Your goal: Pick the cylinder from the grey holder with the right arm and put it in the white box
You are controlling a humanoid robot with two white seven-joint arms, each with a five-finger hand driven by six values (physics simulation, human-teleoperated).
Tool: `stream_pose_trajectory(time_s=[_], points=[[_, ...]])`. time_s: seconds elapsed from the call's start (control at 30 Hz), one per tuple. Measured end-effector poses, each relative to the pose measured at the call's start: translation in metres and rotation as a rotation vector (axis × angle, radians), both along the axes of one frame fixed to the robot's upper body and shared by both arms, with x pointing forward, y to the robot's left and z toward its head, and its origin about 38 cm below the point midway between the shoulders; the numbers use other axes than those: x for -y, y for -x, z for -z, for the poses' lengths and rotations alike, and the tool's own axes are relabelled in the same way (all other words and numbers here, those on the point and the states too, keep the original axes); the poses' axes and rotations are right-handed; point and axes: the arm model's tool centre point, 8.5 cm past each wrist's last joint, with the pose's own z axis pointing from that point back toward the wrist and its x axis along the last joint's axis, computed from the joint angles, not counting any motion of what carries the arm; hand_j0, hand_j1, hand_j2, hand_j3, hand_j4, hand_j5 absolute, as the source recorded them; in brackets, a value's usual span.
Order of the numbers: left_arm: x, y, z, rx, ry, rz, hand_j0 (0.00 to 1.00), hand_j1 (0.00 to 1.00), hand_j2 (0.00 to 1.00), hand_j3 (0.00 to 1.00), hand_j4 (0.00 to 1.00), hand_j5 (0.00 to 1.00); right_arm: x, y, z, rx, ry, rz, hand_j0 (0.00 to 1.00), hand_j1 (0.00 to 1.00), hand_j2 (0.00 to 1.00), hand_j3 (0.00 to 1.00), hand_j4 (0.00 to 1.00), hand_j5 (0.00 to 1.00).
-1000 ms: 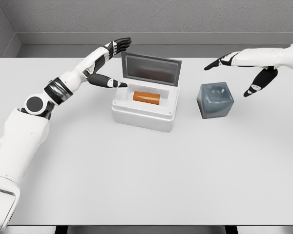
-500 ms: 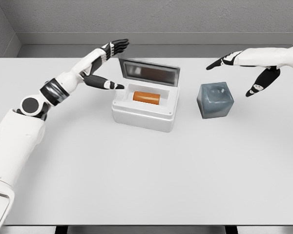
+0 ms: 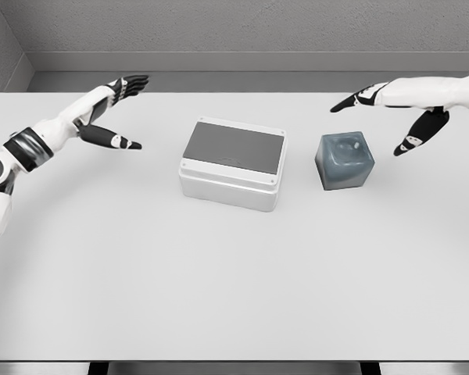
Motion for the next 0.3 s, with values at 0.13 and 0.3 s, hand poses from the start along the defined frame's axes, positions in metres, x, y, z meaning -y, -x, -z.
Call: stream_pose_trajectory(time_s=[0.13, 0.3], points=[[-0.009, 0.017, 0.013, -0.026, 0.079, -0.007, 1.0, 1.0, 1.0, 1.0, 1.0, 1.0, 0.002, 0.0, 0.0, 0.001, 0.001, 0.004, 1.0, 1.0, 1.0, 1.0, 1.0, 1.0], [-0.043, 0.039, -0.016, 0.021, 0.168, -0.01, 1.0, 1.0, 1.0, 1.0, 1.0, 1.0, 0.001, 0.0, 0.0, 0.001, 0.0, 0.001, 1.0, 1.0, 1.0, 1.0, 1.0, 1.0]])
